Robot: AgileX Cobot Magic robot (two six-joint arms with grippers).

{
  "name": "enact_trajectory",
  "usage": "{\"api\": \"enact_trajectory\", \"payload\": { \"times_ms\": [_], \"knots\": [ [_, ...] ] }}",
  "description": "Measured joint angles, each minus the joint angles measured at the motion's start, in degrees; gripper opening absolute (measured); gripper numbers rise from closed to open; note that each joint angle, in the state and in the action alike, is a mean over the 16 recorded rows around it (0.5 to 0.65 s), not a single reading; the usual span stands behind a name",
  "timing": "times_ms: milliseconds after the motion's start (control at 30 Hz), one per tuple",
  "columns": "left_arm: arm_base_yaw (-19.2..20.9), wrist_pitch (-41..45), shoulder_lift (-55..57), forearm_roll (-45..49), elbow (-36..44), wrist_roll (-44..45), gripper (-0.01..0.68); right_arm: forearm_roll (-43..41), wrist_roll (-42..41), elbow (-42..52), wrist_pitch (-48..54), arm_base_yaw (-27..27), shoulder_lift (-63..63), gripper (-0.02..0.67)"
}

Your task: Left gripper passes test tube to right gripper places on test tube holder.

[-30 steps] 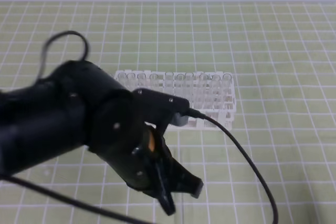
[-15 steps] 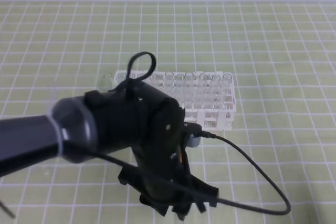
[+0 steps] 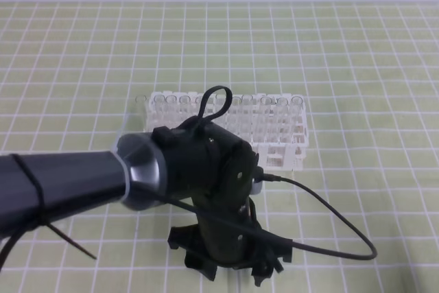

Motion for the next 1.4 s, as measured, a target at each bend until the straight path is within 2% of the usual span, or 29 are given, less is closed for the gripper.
{"api": "enact_trajectory", "payload": {
  "times_ms": [533,967,1133,1400],
  "knots": [
    [-0.1,-1.1,1.4,2.7,0.0,-1.8,0.436,0.0,0.0,0.0,0.0,0.0,0.0,-0.017],
    [-2.1,-0.2,3.1,2.4,0.1,-1.7,0.417,0.0,0.0,0.0,0.0,0.0,0.0,-0.017],
    [-2.7,0.0,3.7,2.4,0.1,-2.0,0.367,0.0,0.0,0.0,0.0,0.0,0.0,-0.017],
    [-2.8,0.9,4.0,2.3,0.1,-2.5,0.246,0.0,0.0,0.0,0.0,0.0,0.0,-0.017]
  ]
}}
